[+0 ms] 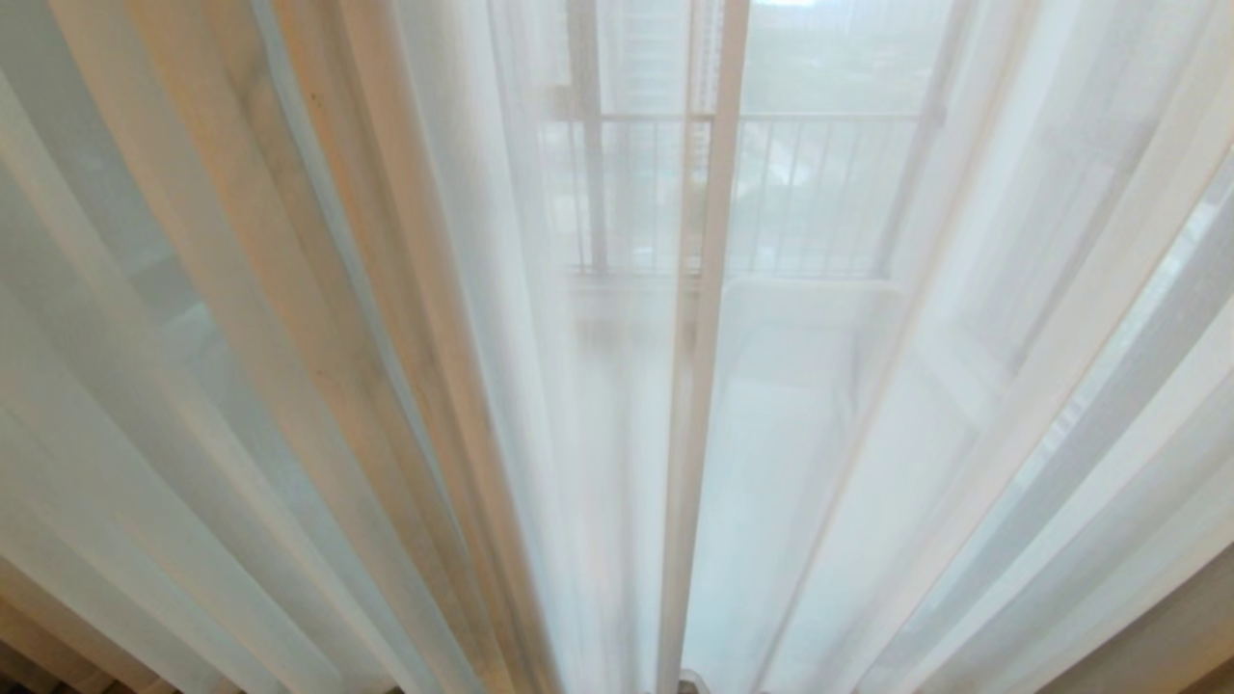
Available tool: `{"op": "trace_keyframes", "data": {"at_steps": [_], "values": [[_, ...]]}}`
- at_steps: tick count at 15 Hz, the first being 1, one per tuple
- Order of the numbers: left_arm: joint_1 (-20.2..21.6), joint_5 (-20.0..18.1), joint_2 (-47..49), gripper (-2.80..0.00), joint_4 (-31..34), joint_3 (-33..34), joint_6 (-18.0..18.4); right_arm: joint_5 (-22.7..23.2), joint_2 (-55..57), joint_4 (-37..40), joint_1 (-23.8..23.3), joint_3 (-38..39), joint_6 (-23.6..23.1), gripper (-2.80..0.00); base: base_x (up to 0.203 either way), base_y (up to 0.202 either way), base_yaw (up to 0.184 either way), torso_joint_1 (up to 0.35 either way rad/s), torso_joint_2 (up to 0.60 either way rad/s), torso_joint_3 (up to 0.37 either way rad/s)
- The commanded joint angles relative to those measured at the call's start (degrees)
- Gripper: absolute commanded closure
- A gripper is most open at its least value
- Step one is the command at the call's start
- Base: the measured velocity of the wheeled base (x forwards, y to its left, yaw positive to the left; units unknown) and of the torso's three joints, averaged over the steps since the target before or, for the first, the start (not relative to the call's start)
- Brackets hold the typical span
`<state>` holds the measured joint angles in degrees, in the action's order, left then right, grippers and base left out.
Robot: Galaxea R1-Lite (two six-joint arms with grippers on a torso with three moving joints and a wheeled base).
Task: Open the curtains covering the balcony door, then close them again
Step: Pull the inner curtains open on both sides
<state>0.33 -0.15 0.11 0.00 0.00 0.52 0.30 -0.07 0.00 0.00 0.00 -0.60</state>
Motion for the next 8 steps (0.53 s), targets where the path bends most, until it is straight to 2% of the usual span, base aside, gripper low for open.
{"op": "trace_keyframes", "data": {"at_steps": [1, 5, 7, 8], "values": [[0.0, 0.0, 0.0, 0.00, 0.0, 0.0, 0.1, 0.0, 0.1, 0.0, 0.0, 0.0, 0.0, 0.00, 0.000, 0.000, 0.000, 0.000, 0.00, 0.000], [0.0, 0.0, 0.0, 0.00, 0.0, 0.0, 0.5, 0.0, 0.1, 0.0, 0.0, 0.0, 0.0, 0.00, 0.000, 0.000, 0.000, 0.000, 0.00, 0.000], [0.0, -0.7, 0.0, 0.00, -1.8, -1.1, 3.7, 0.0, 0.1, 0.0, 0.0, 0.0, 0.0, 0.00, 0.000, 0.000, 0.000, 0.000, 0.00, 0.000], [0.0, -2.4, 0.0, 0.00, -3.2, -2.2, 5.0, 0.0, 0.1, 0.0, 0.0, 0.0, 0.0, 0.00, 0.000, 0.000, 0.000, 0.000, 0.00, 0.000]]}}
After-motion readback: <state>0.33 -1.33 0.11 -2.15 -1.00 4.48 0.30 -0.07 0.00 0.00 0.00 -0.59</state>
